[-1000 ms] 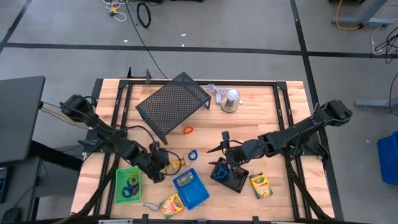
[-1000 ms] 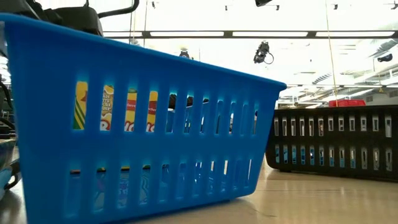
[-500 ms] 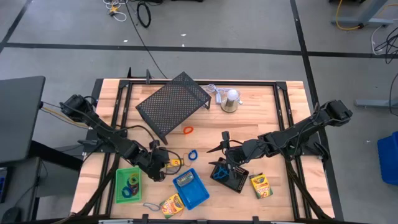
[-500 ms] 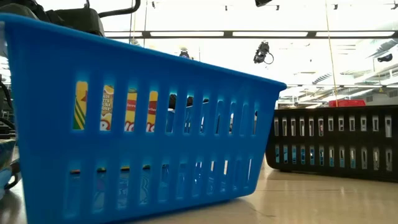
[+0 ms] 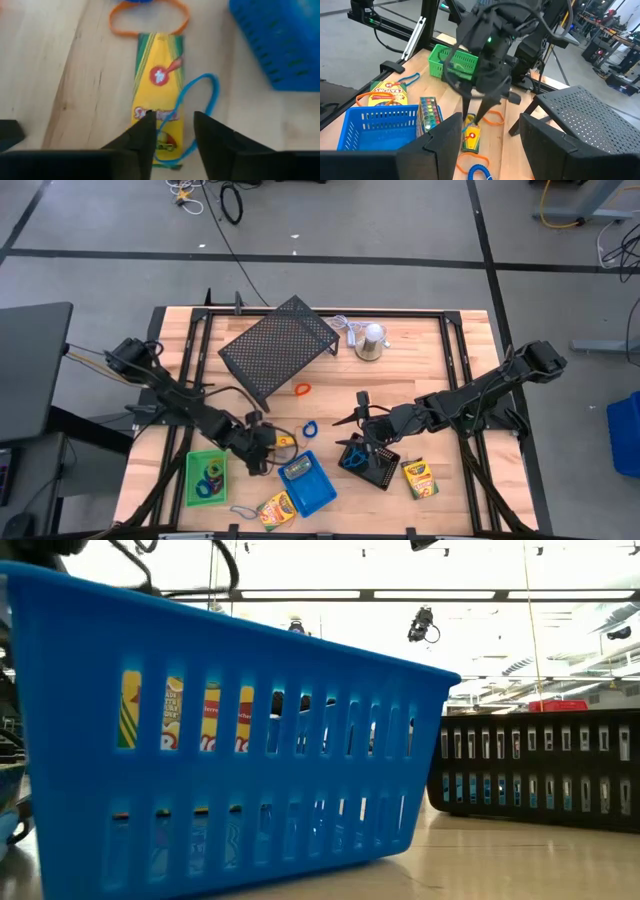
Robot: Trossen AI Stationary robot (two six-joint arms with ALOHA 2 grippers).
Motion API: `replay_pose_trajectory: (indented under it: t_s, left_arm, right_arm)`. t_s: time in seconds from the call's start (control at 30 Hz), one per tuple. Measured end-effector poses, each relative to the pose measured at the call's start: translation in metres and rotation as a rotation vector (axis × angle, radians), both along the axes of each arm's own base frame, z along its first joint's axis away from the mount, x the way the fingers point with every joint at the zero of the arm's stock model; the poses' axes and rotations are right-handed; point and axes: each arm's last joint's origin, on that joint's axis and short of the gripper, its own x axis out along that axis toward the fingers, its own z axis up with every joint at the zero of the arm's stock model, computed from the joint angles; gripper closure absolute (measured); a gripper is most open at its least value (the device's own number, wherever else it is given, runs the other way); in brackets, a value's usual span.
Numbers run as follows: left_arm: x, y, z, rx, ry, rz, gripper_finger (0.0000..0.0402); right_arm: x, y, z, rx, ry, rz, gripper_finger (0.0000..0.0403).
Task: Pick & Place Office Desk Supplies
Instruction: Put the blue rubber band into the black bin
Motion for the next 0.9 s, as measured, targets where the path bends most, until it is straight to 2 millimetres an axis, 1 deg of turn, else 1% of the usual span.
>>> replay_pose_trajectory:
  t_s: [0.1,0.2,0.3,0.37,0.47,0.5,0.53,0.77,0.9]
  left_arm:
    - [0.003,0.003,-0.005,-0.007,0.026,0.016,0.0235]
    - [0.004,0.004,-0.006,-0.002,0.029,0.025,0.0241]
    - [0.004,0.005,-0.006,0.002,0.032,0.021,0.0274]
    - [0.004,0.004,-0.006,-0.001,0.033,0.014,0.0308]
    - [0.004,0.004,-0.006,-0.016,0.035,0.005,0.0370]
    - [0.004,0.003,-0.006,-0.020,0.035,0.003,0.0384]
    - [0.004,0.003,-0.006,-0.020,0.035,0.002,0.0390]
    - [0.002,-0.001,-0.004,-0.001,0.033,-0.006,0.0397]
    - [0.006,-0.010,0.009,0.046,0.011,-0.024,0.0398]
  right_arm:
    - [0.000,0.000,0.000,0.000,0.000,0.000,0.0197]
    - [0.000,0.000,0.000,0.000,0.001,0.000,0.0197]
    - [0.000,0.000,0.000,-0.001,0.001,0.000,0.0197]
    - [0.000,0.000,0.000,-0.001,0.001,0.000,0.0197]
    - [0.000,0.000,0.000,-0.007,0.000,0.002,0.0197]
    - [0.000,0.000,0.000,-0.008,0.000,0.002,0.0197]
    - [0.000,0.000,0.000,-0.008,0.000,0.001,0.0197]
    - [0.000,-0.001,0.000,-0.008,0.000,-0.001,0.0197]
    - [0.000,-0.001,0.000,-0.008,0.001,-0.001,0.0197]
